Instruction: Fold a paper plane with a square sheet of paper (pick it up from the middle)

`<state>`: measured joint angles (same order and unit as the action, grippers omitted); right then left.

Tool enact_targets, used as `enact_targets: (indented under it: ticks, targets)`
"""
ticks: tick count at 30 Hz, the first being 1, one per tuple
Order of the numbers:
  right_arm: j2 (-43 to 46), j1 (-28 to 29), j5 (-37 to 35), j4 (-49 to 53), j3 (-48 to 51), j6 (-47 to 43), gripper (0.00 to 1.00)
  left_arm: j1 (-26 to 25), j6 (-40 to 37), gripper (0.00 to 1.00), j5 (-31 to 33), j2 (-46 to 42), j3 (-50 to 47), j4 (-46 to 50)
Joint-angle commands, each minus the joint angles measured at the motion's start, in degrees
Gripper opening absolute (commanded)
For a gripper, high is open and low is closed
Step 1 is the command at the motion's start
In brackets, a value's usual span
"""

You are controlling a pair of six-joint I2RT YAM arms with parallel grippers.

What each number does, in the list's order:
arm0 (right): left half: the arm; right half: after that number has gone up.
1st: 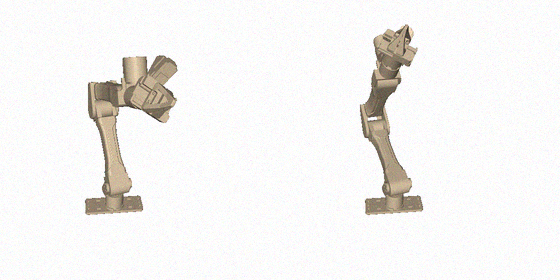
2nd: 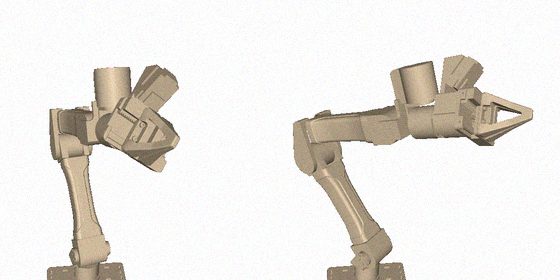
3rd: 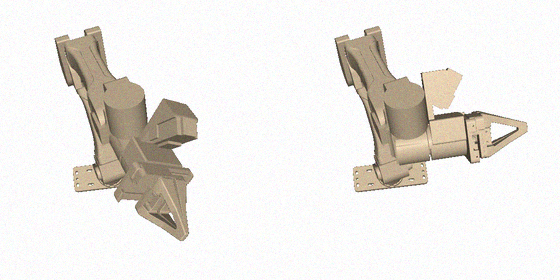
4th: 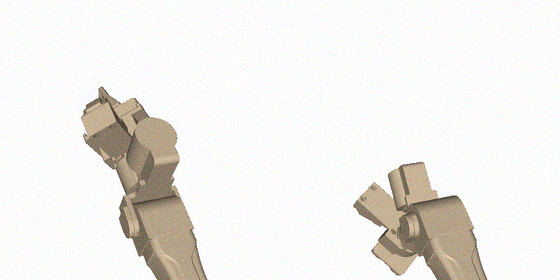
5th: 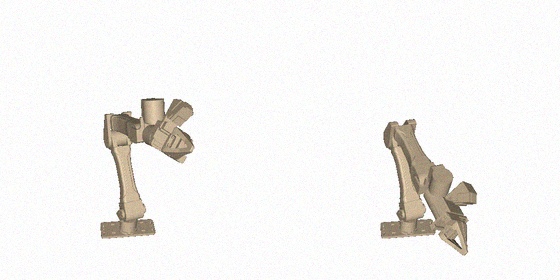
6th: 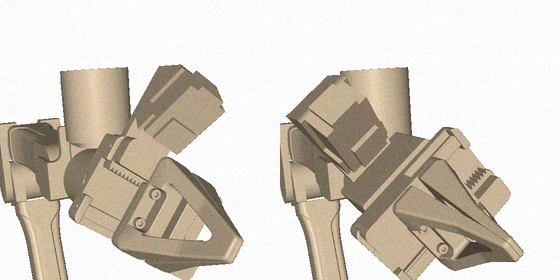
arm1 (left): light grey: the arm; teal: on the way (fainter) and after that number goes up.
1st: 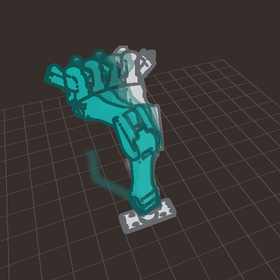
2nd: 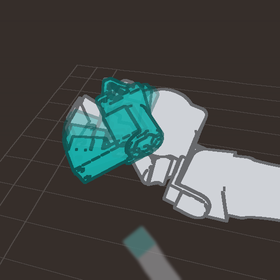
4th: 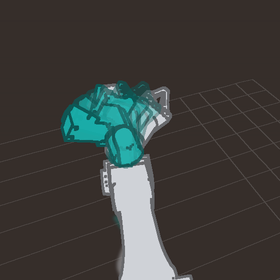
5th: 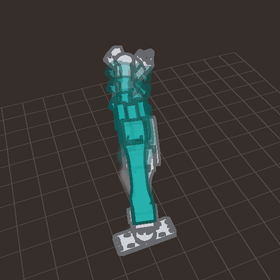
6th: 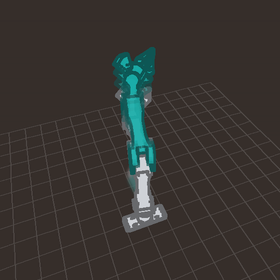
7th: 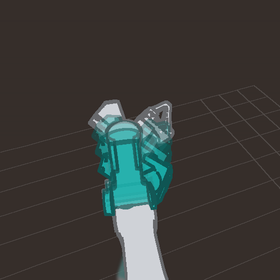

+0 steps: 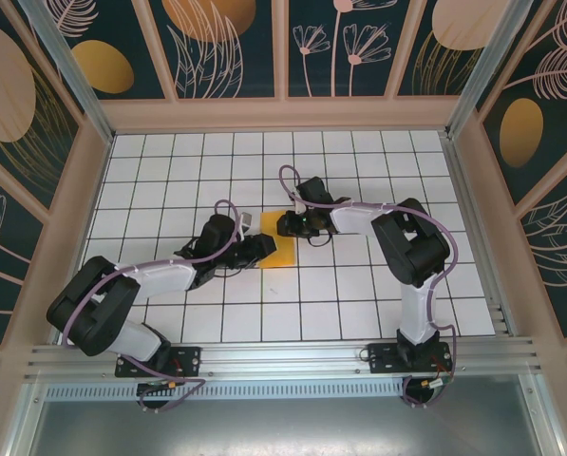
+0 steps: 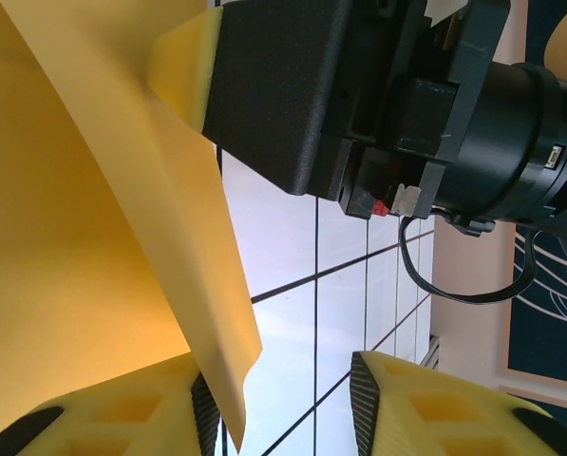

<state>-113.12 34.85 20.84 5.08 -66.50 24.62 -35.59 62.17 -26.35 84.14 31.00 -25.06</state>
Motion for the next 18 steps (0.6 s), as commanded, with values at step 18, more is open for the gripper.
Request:
enact_targets:
  ticks: [18]
  targets:
    - [2.76, -1.33, 5.80, 0.91, 0.07, 0.16, 0.32, -0.19, 0.25, 0.35, 7.14, 4.61, 0.45, 5.92]
